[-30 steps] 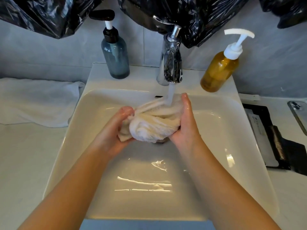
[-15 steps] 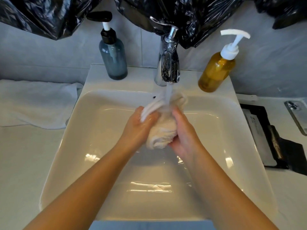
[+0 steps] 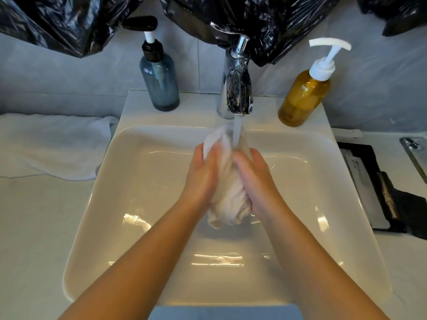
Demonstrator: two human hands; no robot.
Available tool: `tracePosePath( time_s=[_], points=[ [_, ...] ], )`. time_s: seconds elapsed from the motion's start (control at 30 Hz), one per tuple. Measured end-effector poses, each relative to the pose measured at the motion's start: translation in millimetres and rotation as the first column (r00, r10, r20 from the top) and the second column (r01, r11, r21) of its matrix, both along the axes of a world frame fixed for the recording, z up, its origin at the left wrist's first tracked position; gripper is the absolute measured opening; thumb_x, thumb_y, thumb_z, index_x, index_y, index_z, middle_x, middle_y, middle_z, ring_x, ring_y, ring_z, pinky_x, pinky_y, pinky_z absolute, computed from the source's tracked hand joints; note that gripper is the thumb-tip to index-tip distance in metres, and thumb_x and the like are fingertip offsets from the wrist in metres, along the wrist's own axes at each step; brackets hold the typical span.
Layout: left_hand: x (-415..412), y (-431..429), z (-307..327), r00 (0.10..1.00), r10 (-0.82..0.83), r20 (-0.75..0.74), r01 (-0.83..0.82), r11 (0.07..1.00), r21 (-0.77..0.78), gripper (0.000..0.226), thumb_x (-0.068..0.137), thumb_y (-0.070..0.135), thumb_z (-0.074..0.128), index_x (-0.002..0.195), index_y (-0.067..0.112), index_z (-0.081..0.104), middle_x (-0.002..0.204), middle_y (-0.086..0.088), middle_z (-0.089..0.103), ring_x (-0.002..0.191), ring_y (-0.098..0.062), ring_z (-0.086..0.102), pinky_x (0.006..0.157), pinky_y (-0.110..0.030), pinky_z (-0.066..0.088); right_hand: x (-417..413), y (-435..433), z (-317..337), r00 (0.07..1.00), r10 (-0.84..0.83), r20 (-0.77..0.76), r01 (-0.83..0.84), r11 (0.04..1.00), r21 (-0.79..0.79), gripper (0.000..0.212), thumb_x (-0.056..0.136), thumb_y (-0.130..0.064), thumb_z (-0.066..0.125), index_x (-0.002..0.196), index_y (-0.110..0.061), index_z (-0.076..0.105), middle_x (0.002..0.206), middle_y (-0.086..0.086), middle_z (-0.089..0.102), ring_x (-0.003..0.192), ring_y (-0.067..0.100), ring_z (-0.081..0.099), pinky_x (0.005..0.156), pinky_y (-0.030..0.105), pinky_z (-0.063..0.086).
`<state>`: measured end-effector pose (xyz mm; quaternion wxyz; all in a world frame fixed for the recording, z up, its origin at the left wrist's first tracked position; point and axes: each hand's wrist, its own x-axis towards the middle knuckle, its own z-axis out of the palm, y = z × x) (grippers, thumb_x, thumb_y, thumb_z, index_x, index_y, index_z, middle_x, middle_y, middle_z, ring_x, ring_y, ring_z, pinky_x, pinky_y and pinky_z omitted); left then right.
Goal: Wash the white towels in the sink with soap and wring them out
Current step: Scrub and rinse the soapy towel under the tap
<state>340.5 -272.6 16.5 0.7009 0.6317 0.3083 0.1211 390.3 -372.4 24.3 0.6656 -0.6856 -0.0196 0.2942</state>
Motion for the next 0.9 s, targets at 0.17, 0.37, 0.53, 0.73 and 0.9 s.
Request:
tracePosePath(
  time_s=[0.17,0.37,0.53,0.73,0.9],
  points=[
    [9,4,3,0.986,0.106,-0.130,-0.145,0.928,-0.343,0.047,0.097,0.055,0.043,0.113,0.017,0.067,0.100,-0.010,0.074,0.096,-0.030,0.071,0.093,-0.051,0.055,-12,-3,-9,0.986,-0.092,0.140,0.090,0.996,0.022,0.020,0.097,-0.030,0.058,0.116,-0.030,0.054,0.103,-0.004,0.067,0.091,0.011,0.067,0.068,0.022,0.052],
    [-4,-18,11,0.994,0.062,0.094,-0.074,0.988,0.133,0.043,0.096,0.044,0.055,0.132,0.028,0.037,0.110,0.016,0.058,0.097,-0.001,0.064,0.082,-0.024,0.055,-13,-3,-12,0.968,-0.184,0.168,0.178,0.983,0.054,0.017,0.099,-0.041,0.053,0.112,-0.033,0.058,0.103,-0.009,0.070,0.096,0.011,0.068,0.082,0.033,0.055],
    [8,-5,12,0.991,0.131,-0.027,-0.132,0.991,-0.028,0.031,0.101,0.045,0.041,0.119,0.023,0.053,0.110,0.000,0.064,0.105,-0.022,0.064,0.088,-0.041,0.054,-14,-9,-8,0.979,-0.182,0.089,0.164,0.970,0.177,0.017,0.103,-0.030,0.050,0.109,-0.039,0.063,0.109,-0.014,0.071,0.102,0.004,0.067,0.085,0.027,0.055],
    [7,-12,11,0.999,0.020,0.035,-0.022,0.998,0.062,0.033,0.101,0.049,0.035,0.123,0.027,0.048,0.112,0.004,0.061,0.103,-0.013,0.063,0.090,-0.038,0.053,-7,-4,-9,0.988,-0.088,-0.130,0.104,0.987,0.120,0.028,0.101,-0.041,0.049,0.123,-0.027,0.060,0.117,0.003,0.070,0.109,0.020,0.067,0.102,0.046,0.051],
    [8,-16,16,0.998,-0.062,-0.027,0.067,0.979,0.193,0.068,0.088,0.056,0.058,0.134,0.012,0.034,0.120,0.000,0.056,0.109,-0.014,0.061,0.092,-0.034,0.055,-1,-5,-4,0.974,-0.057,0.218,0.063,0.998,-0.020,0.032,0.099,-0.034,0.057,0.131,-0.032,0.058,0.116,-0.010,0.069,0.103,0.005,0.067,0.086,0.025,0.055]
  ],
)
